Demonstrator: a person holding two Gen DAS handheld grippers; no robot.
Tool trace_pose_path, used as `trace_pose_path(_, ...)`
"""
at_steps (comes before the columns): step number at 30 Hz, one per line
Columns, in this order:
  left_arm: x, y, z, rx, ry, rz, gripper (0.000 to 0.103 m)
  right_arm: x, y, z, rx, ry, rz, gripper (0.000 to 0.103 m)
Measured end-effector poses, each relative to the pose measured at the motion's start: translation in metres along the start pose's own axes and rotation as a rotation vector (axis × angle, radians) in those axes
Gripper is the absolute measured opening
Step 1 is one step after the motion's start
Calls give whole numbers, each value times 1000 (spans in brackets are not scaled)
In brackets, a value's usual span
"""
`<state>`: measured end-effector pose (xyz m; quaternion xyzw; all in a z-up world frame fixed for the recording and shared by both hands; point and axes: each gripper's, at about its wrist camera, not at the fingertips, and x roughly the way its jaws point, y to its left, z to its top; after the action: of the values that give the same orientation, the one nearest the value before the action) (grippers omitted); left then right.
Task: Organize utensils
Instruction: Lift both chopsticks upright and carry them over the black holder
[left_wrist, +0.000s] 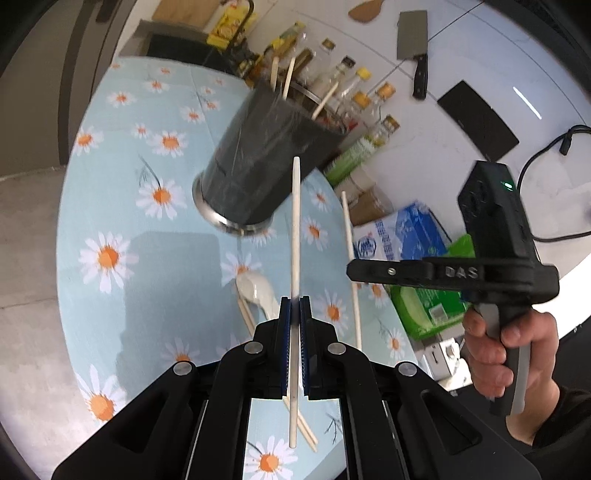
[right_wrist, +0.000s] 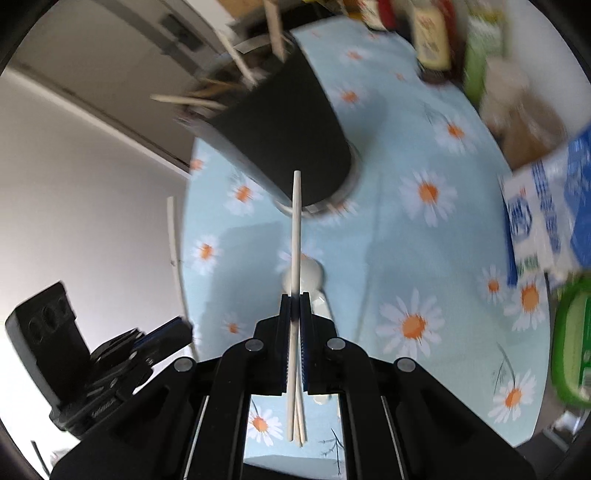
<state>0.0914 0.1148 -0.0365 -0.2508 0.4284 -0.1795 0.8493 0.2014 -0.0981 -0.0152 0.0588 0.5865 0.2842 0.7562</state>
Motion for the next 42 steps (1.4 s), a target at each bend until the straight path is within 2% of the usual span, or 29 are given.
trace_pose_path(8,-20,-30,21,47,-115,38,4,-28,38,5,-179,-180,110,6)
trace_pose_path(16,-40,-56,52,89,-276,47,4,-57,45,22,-268,-358,209,6)
trace_pose_path(25,-48,-80,84,123,-438,46,4,-77,40,53,-302,-482,273,6)
trace_pose_path(31,-47,-95,98,157,-550,68,4,-92,42,70,-354,-578,285,6)
trace_pose_path(35,-46,-100,108,170,-631,103,4,-101,39,81,-364,-642,322,6)
trace_pose_path(42,-36,-95,127,137,-704,148,4,-108,31,103,-369,-742,340,6)
